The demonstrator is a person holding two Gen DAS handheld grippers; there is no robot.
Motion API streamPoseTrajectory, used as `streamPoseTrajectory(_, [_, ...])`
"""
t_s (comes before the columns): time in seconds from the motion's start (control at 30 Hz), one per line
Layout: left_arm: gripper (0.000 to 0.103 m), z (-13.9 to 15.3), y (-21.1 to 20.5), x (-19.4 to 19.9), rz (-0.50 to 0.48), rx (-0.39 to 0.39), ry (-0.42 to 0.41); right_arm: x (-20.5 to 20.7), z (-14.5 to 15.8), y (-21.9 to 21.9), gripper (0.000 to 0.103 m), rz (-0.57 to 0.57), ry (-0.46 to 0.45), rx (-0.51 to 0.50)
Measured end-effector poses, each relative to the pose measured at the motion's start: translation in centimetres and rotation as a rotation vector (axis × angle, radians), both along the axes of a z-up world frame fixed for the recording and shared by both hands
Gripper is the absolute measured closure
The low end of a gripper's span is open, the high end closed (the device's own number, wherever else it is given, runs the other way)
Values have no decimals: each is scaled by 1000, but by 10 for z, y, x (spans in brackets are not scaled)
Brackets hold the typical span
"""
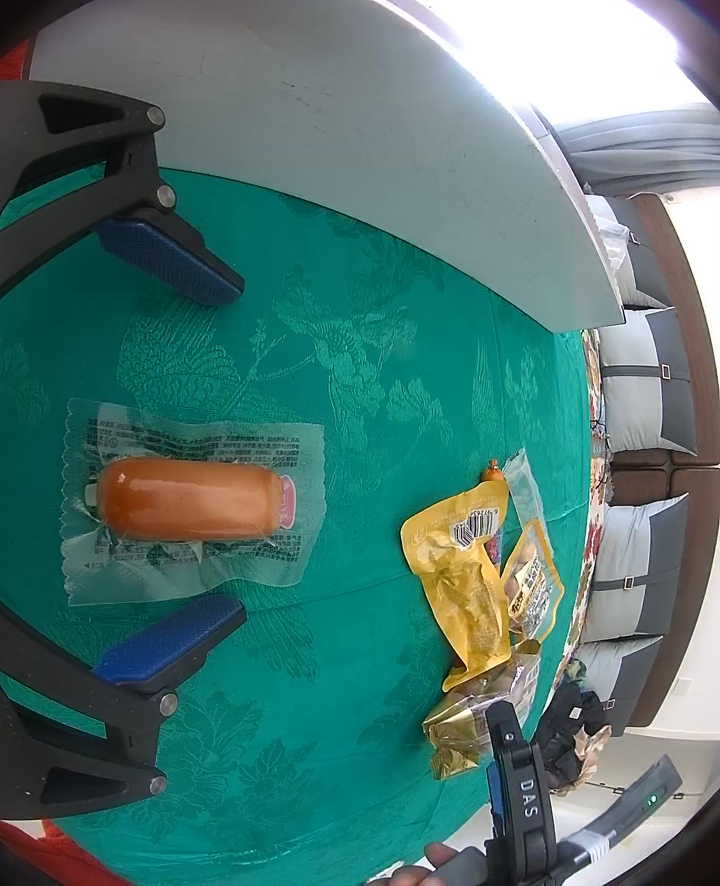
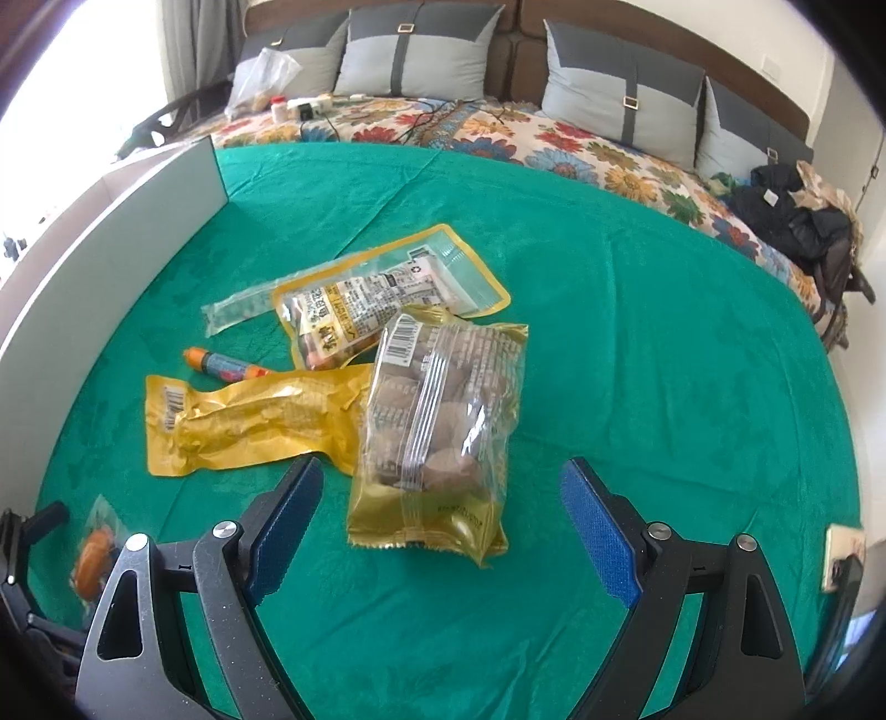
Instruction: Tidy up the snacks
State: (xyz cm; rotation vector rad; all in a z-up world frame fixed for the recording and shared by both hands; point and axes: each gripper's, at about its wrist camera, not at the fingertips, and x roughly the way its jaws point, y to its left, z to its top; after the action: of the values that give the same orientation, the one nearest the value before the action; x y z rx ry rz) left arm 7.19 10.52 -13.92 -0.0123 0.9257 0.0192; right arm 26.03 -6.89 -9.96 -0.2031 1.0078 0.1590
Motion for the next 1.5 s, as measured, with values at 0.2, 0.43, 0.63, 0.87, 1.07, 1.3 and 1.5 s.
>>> streamPoseTrajectory(0.2, [0,0,0,0,1,0,0,11,-15,-8,39,-12,81,56])
streamPoseTrajectory(0.43, [0,0,0,0,0,0,1,-41,13,-36,43,-56,51,192])
streamPoseTrajectory(0.63, [0,1,-2,1,-6,-6,23,-120,1,-47,50,-67,65,208])
streamPoseTrajectory(0.87, [23,8,-13,-1,-98,-12,69,-141,-8,-41,46,-50,116,155])
streamPoseTrajectory(1.07, [54,13,-14,-1,-127,-40,57,-112,6,-28,25,-70,120,96])
streamPoseTrajectory(1.3, [61,17,-5,-9,-122,-108,45,-87,-8,-18,40,-77,171,3])
streamPoseTrajectory(1.5, [62,24,-5,-12,-131,-165,44,-106,9,-41,46,-112,185,189])
